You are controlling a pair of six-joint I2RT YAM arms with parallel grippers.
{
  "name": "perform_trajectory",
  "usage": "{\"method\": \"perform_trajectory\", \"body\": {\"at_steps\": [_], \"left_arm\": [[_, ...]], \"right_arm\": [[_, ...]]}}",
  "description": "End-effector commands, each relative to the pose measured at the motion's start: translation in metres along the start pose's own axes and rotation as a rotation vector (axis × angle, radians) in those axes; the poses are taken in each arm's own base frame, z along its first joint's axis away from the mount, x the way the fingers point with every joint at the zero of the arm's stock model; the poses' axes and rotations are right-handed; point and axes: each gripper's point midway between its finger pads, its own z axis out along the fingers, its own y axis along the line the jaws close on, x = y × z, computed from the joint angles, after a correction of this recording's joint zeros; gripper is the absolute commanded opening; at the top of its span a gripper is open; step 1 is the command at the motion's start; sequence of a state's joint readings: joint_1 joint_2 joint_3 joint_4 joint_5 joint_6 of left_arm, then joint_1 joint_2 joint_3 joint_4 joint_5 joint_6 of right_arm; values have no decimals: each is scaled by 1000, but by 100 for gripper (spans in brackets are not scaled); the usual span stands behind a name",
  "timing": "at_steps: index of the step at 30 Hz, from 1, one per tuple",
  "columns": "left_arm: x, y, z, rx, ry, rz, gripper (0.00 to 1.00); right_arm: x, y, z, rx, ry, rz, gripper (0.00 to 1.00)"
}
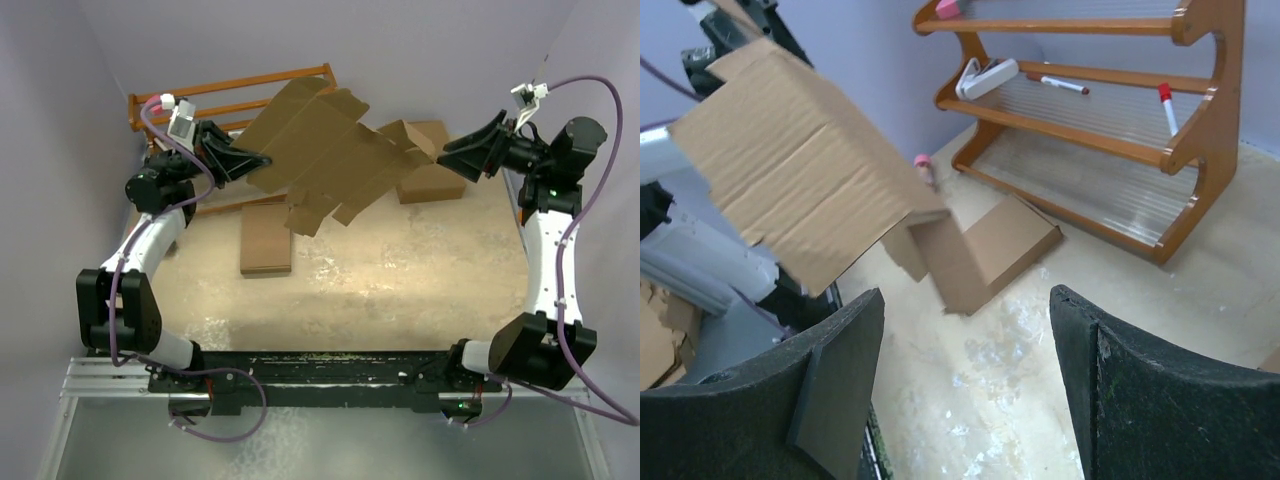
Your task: Fold the paper box
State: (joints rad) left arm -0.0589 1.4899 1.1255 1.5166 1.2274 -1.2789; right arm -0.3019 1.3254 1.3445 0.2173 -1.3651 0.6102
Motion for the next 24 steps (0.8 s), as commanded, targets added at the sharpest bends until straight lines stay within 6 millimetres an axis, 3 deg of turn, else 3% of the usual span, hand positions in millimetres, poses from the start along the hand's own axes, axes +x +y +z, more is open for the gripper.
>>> {"method": "perform_trajectory", "body": {"at_steps": [1, 12, 17, 24], "left_arm": [[-22, -14, 4, 50, -35, 138, 4], [-24, -18, 4, 56, -29, 142, 4], [-23, -17, 4, 55, -29, 140, 4], [-24, -19, 4, 58, -26, 147, 4]], "right_arm": [[1, 24, -1, -56, 12, -96, 72], [-7, 19, 5, -58, 9, -97, 72], [-3, 19, 7, -60, 11, -91, 72], [9, 17, 25, -87, 42, 2, 72]]}}
